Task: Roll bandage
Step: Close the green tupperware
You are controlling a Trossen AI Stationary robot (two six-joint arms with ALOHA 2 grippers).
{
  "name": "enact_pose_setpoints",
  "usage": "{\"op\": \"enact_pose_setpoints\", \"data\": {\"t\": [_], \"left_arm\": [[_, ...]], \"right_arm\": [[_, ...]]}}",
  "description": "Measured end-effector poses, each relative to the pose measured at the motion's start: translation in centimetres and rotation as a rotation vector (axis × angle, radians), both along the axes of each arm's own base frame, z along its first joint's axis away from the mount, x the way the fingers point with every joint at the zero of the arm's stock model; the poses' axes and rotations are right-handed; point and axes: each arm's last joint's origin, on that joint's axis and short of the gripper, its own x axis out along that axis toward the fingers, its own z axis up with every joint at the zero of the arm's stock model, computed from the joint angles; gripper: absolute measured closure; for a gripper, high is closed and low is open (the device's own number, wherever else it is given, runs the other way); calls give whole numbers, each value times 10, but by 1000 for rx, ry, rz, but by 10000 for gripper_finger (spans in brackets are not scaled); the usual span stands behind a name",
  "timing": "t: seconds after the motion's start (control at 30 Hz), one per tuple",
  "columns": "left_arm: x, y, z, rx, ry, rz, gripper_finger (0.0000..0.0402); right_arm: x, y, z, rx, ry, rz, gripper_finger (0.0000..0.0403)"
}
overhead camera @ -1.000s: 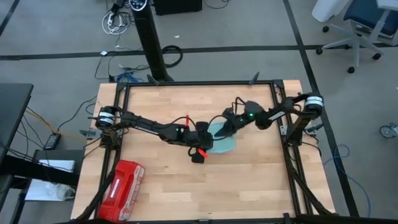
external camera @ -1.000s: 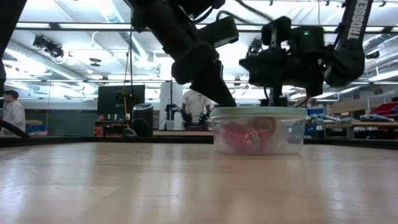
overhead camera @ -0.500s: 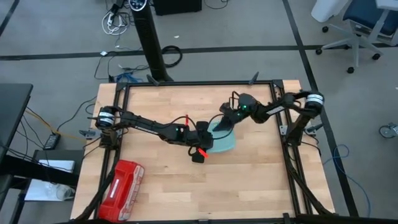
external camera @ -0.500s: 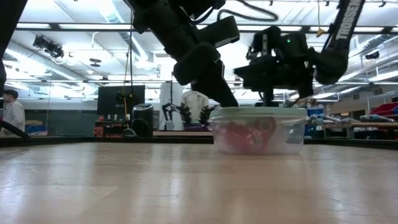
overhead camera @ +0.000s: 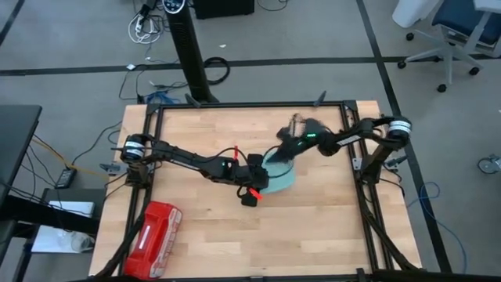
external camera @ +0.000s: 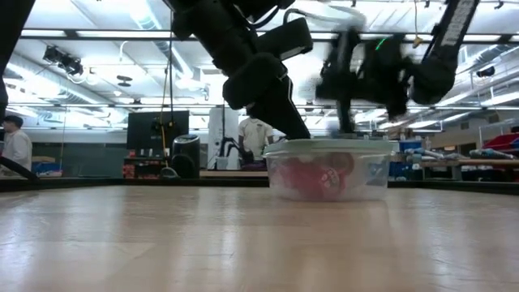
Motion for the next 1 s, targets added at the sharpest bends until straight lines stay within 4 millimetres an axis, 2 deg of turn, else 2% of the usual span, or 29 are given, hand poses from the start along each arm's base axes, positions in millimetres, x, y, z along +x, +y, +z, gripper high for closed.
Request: {"op": "enact_pose_setpoints", "data": {"t": [0.07,0.1,0.13,0.27,0.37,0.47,0.57,0.63,0.7,0.77,0.87,1.0], "left_arm": [[1,0,1,12,-17,4,225],[1,0,2,11,-19,2,225],[1,0,1,7,-12,4,225],[1,0,2,13,-12,9,225],[1,0,1,11,-10,7,225],[0,0,1,10,-7,7,225],[0,0,1,11,-3,10,225],[0,0,1,12,0,11,225],[0,0,1,18,1,8,225],[0,0,1,21,-1,8,225],[0,2,2,21,0,14,225],[0,2,2,21,2,18,225]], "right_arm": [[2,-7,-36,-4,238,-19,398],[3,-10,-42,-14,289,-19,396],[0,-12,-45,-41,254,7,395],[3,-9,-26,-15,73,-20,395],[0,-4,-2,18,-87,23,400],[1,8,4,92,-67,81,400],[-1,21,22,60,-154,119,398],[2,29,7,53,-51,110,399],[3,37,-31,48,221,63,401],[3,41,-46,11,318,56,400],[-2,46,-43,-6,214,83,395],[-4,52,-16,111,6,124,391]]}}
